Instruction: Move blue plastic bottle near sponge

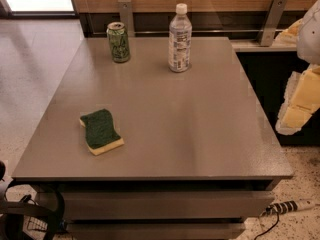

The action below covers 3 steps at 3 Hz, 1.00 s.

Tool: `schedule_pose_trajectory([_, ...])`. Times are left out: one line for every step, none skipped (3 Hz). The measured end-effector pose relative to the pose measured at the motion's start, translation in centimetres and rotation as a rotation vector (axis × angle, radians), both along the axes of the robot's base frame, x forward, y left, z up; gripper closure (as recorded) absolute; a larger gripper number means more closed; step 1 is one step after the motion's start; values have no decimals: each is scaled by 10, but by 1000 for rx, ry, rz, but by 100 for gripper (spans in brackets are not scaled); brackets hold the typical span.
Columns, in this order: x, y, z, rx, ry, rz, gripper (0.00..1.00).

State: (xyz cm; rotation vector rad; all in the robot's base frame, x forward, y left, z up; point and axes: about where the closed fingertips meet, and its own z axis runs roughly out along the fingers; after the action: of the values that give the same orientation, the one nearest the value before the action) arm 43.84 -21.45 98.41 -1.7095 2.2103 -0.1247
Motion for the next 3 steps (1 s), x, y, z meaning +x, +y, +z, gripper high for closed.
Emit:
schedule_pose_trajectory([0,0,0,0,0,0,0])
schedule_pose_trajectory([13,-4,1,53,-36,-24,0])
schedule_pose_trajectory([57,-11,-3,318,-185,-57,0])
